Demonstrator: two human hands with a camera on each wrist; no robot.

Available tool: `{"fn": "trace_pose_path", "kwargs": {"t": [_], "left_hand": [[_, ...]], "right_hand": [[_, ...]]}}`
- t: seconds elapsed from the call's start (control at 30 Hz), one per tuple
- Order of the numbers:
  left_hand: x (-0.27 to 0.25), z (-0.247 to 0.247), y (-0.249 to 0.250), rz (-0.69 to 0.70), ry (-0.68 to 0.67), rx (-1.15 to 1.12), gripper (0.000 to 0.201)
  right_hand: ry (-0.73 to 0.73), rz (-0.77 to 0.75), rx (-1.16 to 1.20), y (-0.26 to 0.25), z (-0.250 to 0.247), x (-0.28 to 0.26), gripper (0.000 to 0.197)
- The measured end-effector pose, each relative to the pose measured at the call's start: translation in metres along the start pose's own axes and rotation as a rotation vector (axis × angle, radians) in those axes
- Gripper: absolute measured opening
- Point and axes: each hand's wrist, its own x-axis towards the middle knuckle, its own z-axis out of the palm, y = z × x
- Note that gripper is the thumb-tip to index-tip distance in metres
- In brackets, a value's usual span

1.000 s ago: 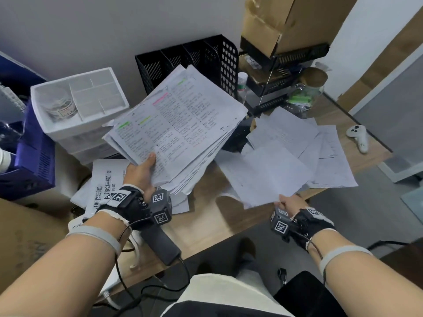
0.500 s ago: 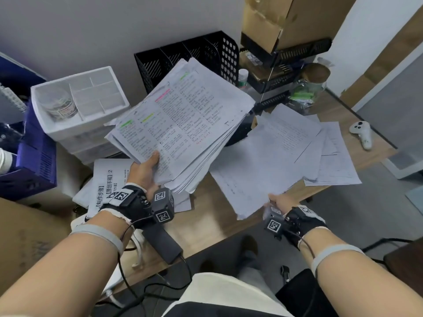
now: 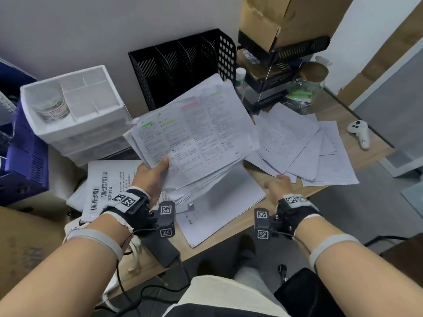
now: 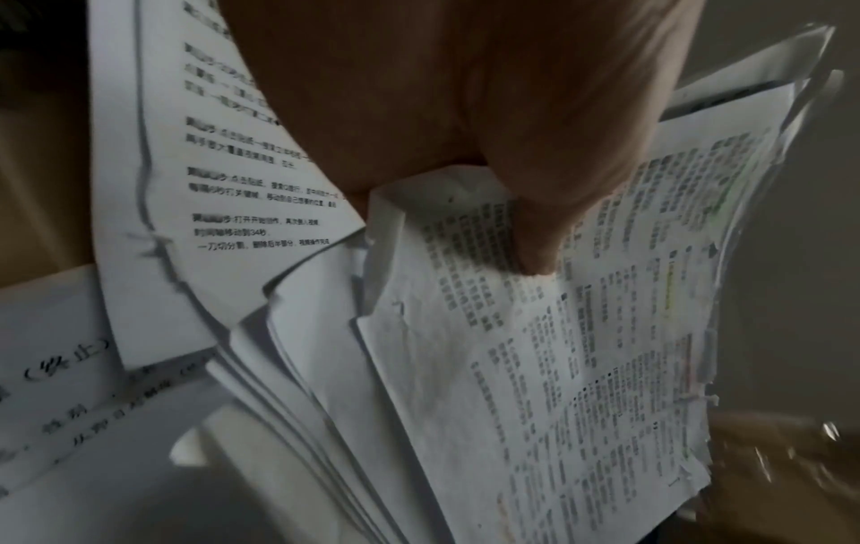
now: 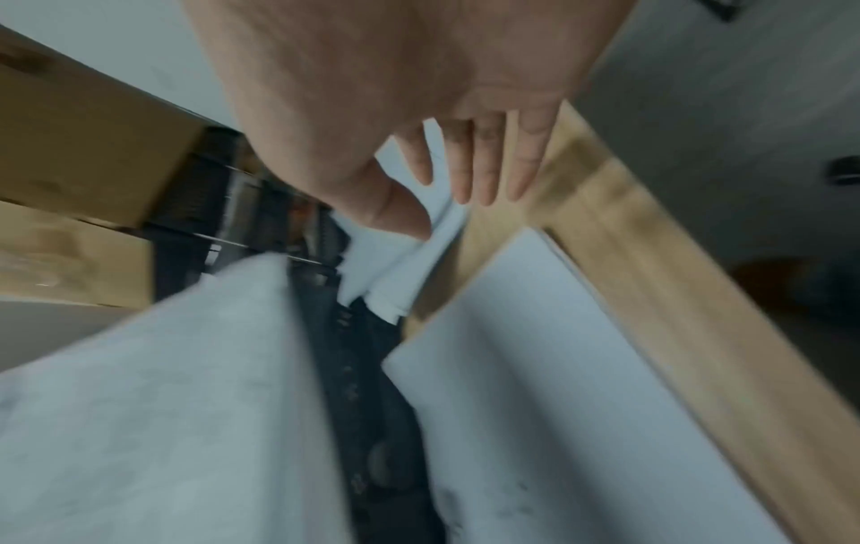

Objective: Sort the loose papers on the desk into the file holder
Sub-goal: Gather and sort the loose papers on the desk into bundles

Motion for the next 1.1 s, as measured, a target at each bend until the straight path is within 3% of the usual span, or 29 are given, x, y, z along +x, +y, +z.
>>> {"fn": "trace_pose_path", "kwargs": {"t": [0.1, 0.17, 0.23, 0.33, 0.43, 0.5, 0.63, 0.77, 0.83, 0.9, 0.97, 1.1], "left_hand": [[0.003, 0.007, -0.005, 0.043, -0.100, 0.106, 0.023], [0.002, 0.015, -0.006, 0.059, -0.157, 0.156, 0.021], [0.003, 0.022, -0.006, 0.090, -0.227, 0.202, 0.026], [0.004, 0.028, -0.001, 0.150, -0.259, 0.269, 0.036], [0.007, 0.033, -0.001, 0.247, -0.204, 0.448, 0.014], [0.005, 0.034, -0.007, 0.262, -0.183, 0.512, 0.018], [0.013, 0.032, -0.030, 0.228, -0.227, 0.595, 0.035], [0.018, 0.045, -0.028, 0.262, -0.146, 0.613, 0.012], [0.022, 0.050, -0.024, 0.249, -0.115, 0.646, 0.021], [0.028, 0.049, -0.029, 0.169, -0.117, 0.635, 0.023], [0.029, 0.044, -0.040, 0.079, -0.152, 0.587, 0.013], [0.027, 0.043, -0.060, -0.063, -0.147, 0.515, 0.048]], "right_hand": [[-0.051, -0.254, 0.202, -0.042, -0.031, -0.004, 0.081], [-0.116, -0.418, 0.217, -0.061, -0.035, -0.012, 0.086], [-0.127, -0.512, 0.269, -0.075, -0.038, -0.011, 0.077], [-0.101, -0.513, 0.330, -0.083, -0.040, -0.007, 0.054], [-0.067, -0.540, 0.325, -0.075, -0.036, -0.007, 0.024], [-0.069, -0.536, 0.302, -0.063, -0.032, -0.001, 0.013], [-0.032, -0.535, 0.135, -0.043, -0.025, 0.015, 0.012], [-0.015, -0.567, 0.197, -0.051, -0.031, 0.027, 0.027], [0.010, -0.580, 0.198, -0.059, -0.036, 0.034, 0.029], [0.018, -0.595, 0.226, -0.064, -0.041, 0.043, 0.023], [-0.013, -0.578, 0.207, -0.065, -0.043, 0.047, 0.019], [-0.155, -0.553, 0.054, -0.061, -0.042, 0.056, 0.034]]}}
